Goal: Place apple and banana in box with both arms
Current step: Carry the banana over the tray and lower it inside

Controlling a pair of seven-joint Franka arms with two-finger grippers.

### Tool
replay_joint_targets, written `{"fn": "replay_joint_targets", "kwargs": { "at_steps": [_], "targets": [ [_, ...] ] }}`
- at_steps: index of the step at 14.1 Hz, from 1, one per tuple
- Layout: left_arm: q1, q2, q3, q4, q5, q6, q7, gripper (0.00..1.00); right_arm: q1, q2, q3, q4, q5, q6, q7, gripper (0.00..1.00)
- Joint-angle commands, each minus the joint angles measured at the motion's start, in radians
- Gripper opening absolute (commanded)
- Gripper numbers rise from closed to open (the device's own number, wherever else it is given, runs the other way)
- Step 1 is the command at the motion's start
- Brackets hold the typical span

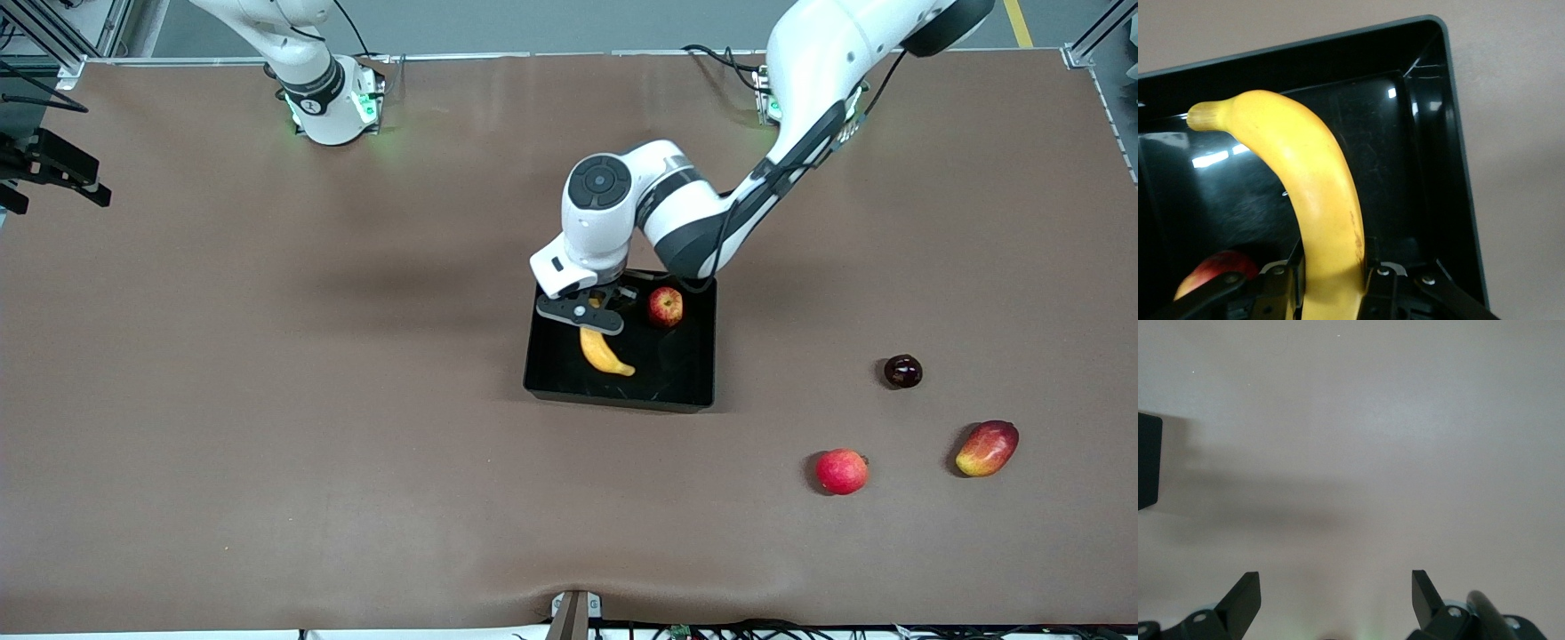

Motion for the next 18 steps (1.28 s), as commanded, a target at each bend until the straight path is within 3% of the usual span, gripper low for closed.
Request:
{"fn": "replay_joint_targets", "kwargs": {
  "at_steps": [1, 10, 11, 12, 13, 14, 18],
  "targets": [
    [-0.054, 0.018, 0.056, 0.018, 0.024, 0.033, -0.018, 0.0, -0.02, 0.005, 0.013, 0.012, 0.014, -0.01, -0.008, 1.0],
    [-0.064, 0.162, 0.079, 0.019, 0.084, 0.149, -0.004, 0.0, -0.023, 0.005, 0.013, 0.012, 0.023, -0.007, -0.006, 1.0],
    [-0.07, 0.172, 0.094, 0.018, 0.09, 0.155, -0.004, 0.09, -0.023, 0.005, 0.013, 0.012, 0.023, -0.009, -0.006, 1.0],
    [-0.091, 0.173, 0.117, 0.018, 0.092, 0.155, -0.01, 0.28, -0.025, 0.007, 0.013, 0.013, 0.023, -0.007, -0.006, 1.0],
    [-0.117, 0.172, 0.146, 0.019, 0.09, 0.157, -0.015, 0.57, -0.023, 0.007, 0.013, 0.013, 0.025, -0.007, -0.006, 1.0],
    [-0.125, 0.169, 0.162, 0.018, 0.088, 0.157, -0.019, 1.0, -0.019, 0.005, 0.013, 0.013, 0.025, -0.01, -0.005, 1.0],
    [-0.107, 0.109, 0.162, 0.024, 0.081, 0.149, -0.064, 1.0, -0.035, 0.01, 0.013, 0.013, 0.025, 0.0, -0.005, 1.0]
  ]
}}
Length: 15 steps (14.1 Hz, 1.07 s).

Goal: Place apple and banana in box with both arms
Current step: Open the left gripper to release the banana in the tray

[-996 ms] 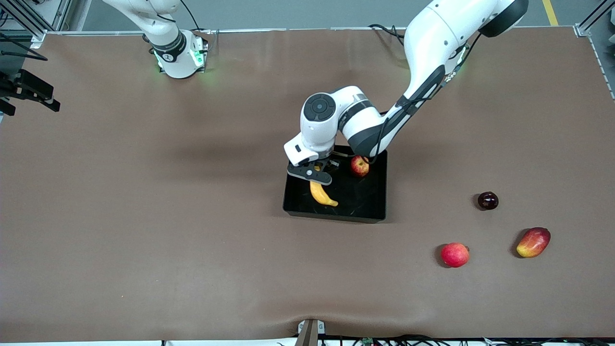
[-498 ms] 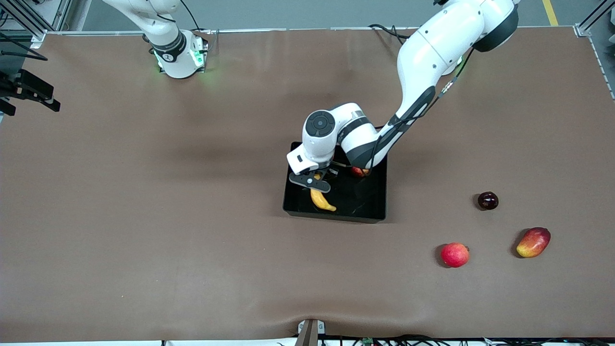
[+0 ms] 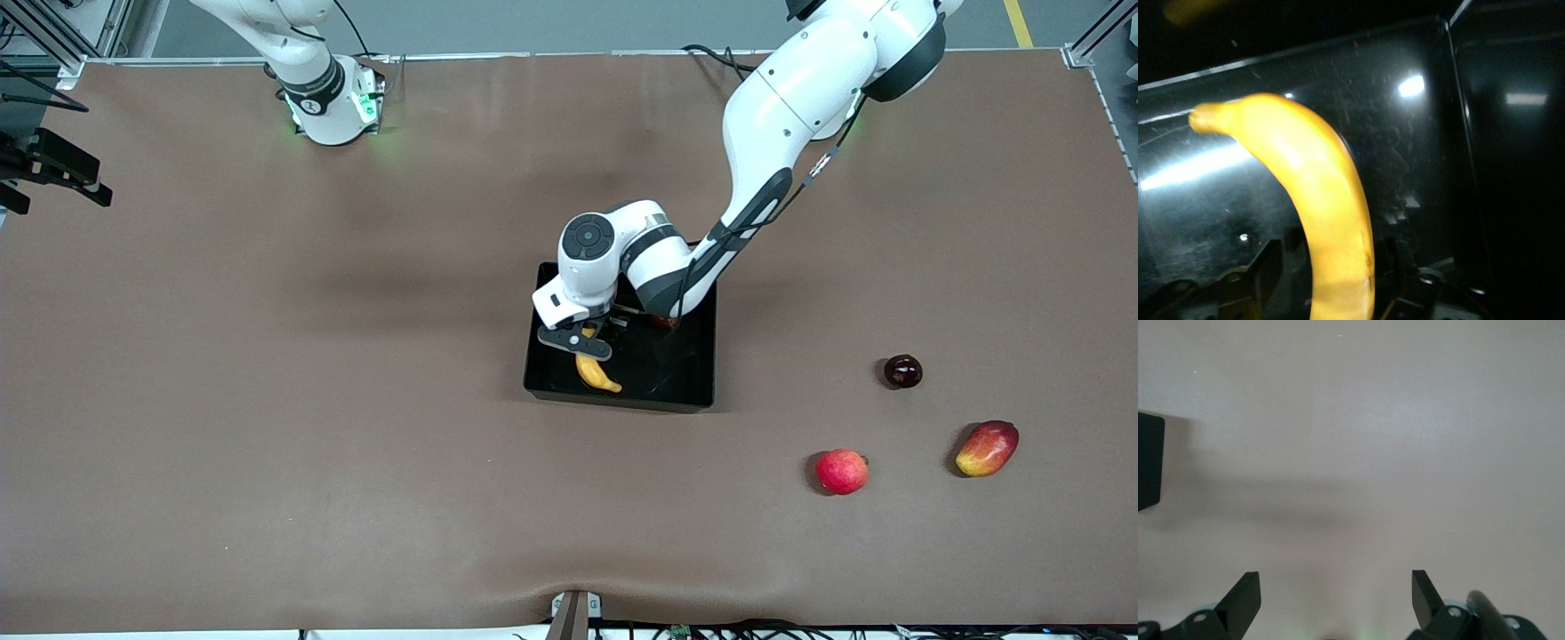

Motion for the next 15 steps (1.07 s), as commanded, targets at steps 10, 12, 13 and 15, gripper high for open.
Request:
{"fn": "replay_joint_targets", "kwargs": {
  "at_steps": [10, 12, 13, 15],
  "targets": [
    [0.29, -0.416, -0.019, 0.03, -0.197, -0.25, 0.02, 1.0, -0.036, 0.031, 0.014, 0.013, 0.004, 0.055, -0.013, 1.0],
    [0.344, -0.444, -0.021, 0.065, -0.229, -0.319, 0.106, 1.0, -0.039, 0.029, 0.012, 0.013, 0.004, 0.049, -0.011, 1.0],
    [0.369, -0.461, -0.019, 0.085, -0.231, -0.364, 0.155, 1.0, -0.051, 0.029, 0.012, 0.013, 0.004, 0.046, -0.008, 1.0],
    [0.428, -0.508, -0.021, 0.09, -0.231, -0.448, 0.206, 1.0, -0.061, 0.028, 0.012, 0.015, -0.001, 0.047, -0.013, 1.0]
  ]
}}
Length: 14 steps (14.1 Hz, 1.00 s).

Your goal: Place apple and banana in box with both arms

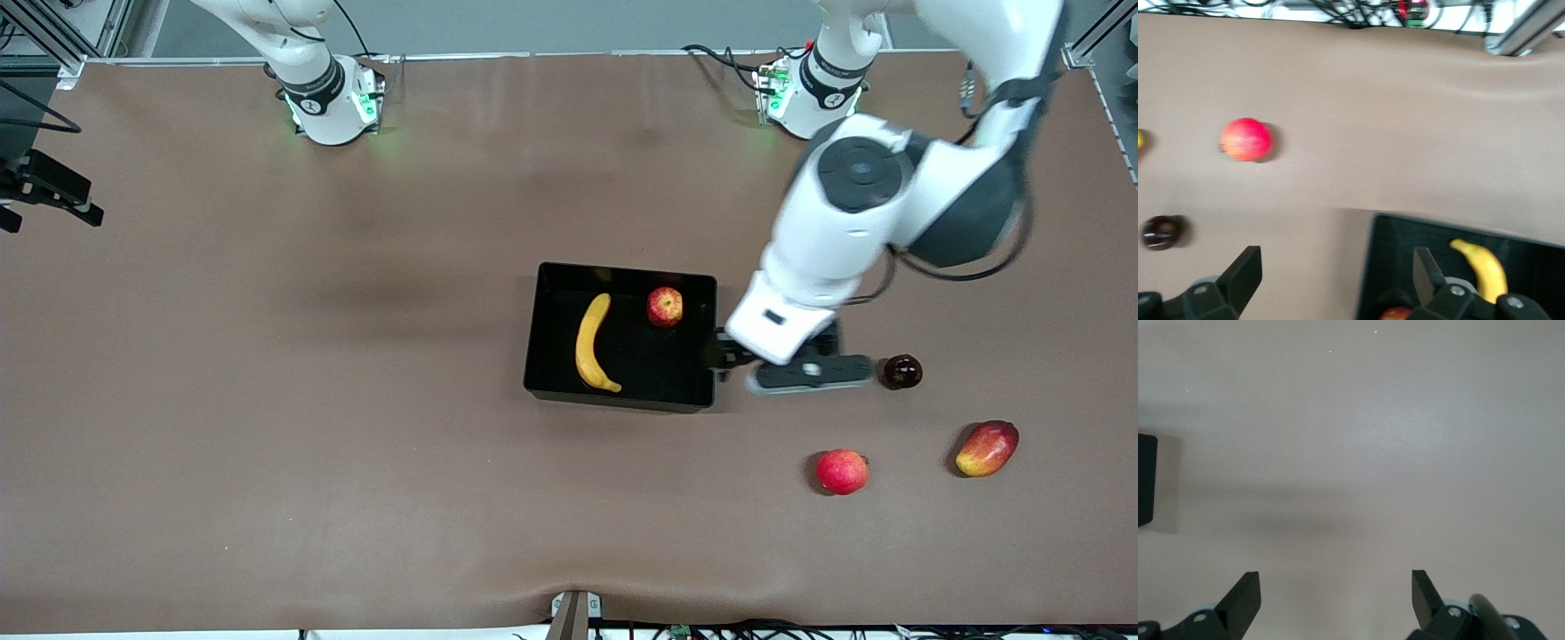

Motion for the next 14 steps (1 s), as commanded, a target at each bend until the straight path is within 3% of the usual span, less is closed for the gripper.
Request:
{"fn": "replay_joint_targets", "kwargs": {
  "at_steps": [1, 4, 9, 12, 14],
  "targets": [
    [0.061, -0.074, -0.007, 0.002, -0.02, -0.105, 0.058, 1.0, -0.031, 0.0, 0.016, 0.016, -0.015, -0.01, -0.01, 1.0],
    [0.084, -0.146, -0.009, 0.004, -0.029, -0.138, 0.107, 1.0, -0.039, -0.001, 0.016, 0.019, -0.018, -0.009, -0.005, 1.0],
    [0.168, -0.244, 0.006, -0.002, -0.141, -0.204, 0.237, 1.0, -0.039, -0.007, 0.018, 0.019, -0.017, -0.036, -0.005, 1.0],
    [0.136, -0.307, 0.106, -0.01, -0.195, -0.282, 0.347, 1.0, -0.039, -0.012, 0.019, 0.019, -0.017, -0.049, -0.003, 1.0],
    [0.069, -0.341, 0.211, -0.011, -0.239, -0.338, 0.397, 1.0, -0.041, -0.009, 0.018, 0.019, -0.015, -0.038, -0.002, 1.0]
  ]
}}
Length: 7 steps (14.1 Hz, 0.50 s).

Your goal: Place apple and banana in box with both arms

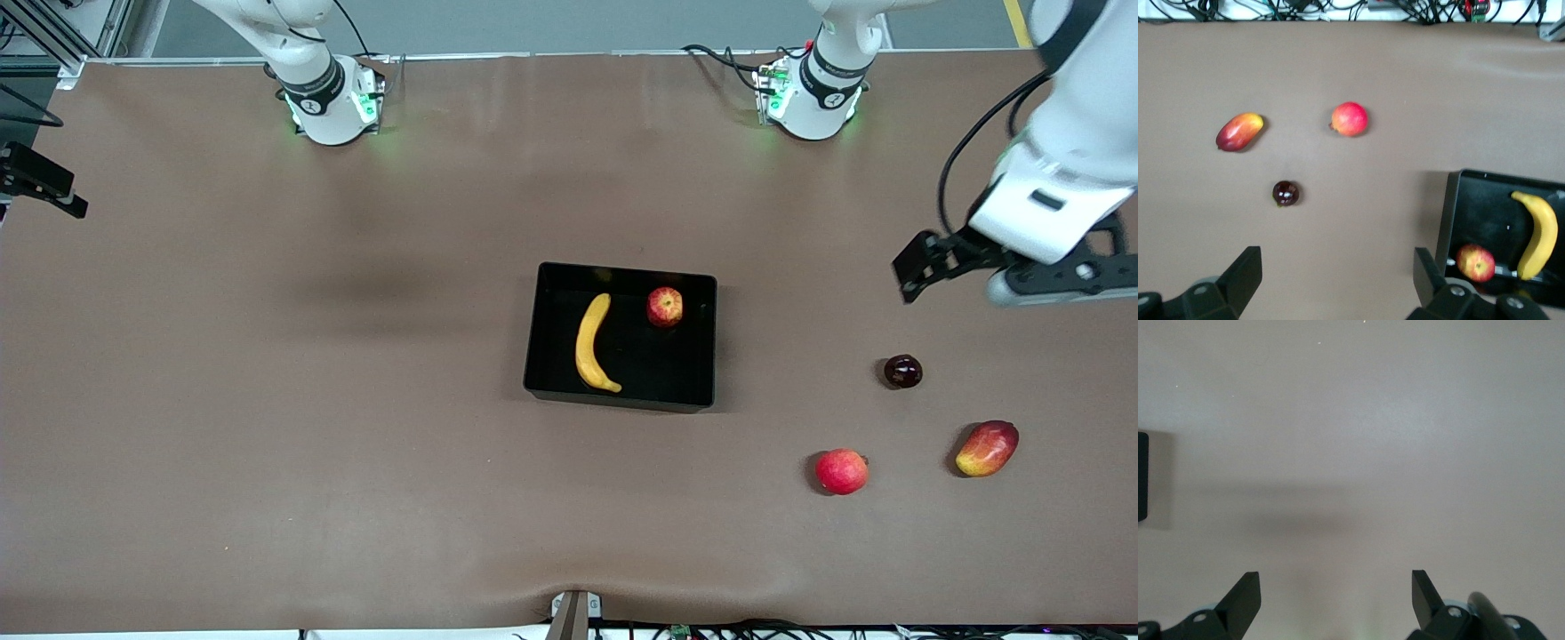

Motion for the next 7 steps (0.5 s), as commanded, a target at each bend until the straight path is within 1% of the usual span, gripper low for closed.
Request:
{"fn": "replay_joint_targets", "kwargs": {
  "at_steps": [1, 2, 4, 6, 7],
  "targets": [
    [-0.089, -0.071, 0.132, -0.03, -0.044, -0.074, 0.069, 1.0, -0.02, -0.001, 0.016, 0.004, -0.005, 0.003, -0.002, 1.0],
    [-0.103, -0.083, 0.157, -0.03, -0.044, -0.094, 0.083, 1.0, -0.014, 0.0, 0.016, 0.002, -0.004, 0.008, -0.002, 1.0],
    [-0.099, -0.109, 0.175, -0.039, -0.052, -0.128, 0.132, 1.0, -0.009, -0.003, 0.023, 0.001, -0.004, -0.006, -0.002, 1.0],
    [-0.097, -0.157, 0.223, -0.087, -0.119, -0.125, 0.134, 1.0, -0.002, -0.004, 0.026, 0.0, -0.002, -0.017, -0.002, 1.0],
    [-0.096, -0.171, 0.231, -0.103, -0.127, -0.125, 0.135, 1.0, 0.009, -0.003, 0.024, 0.0, -0.002, -0.015, -0.002, 1.0]
  ]
}}
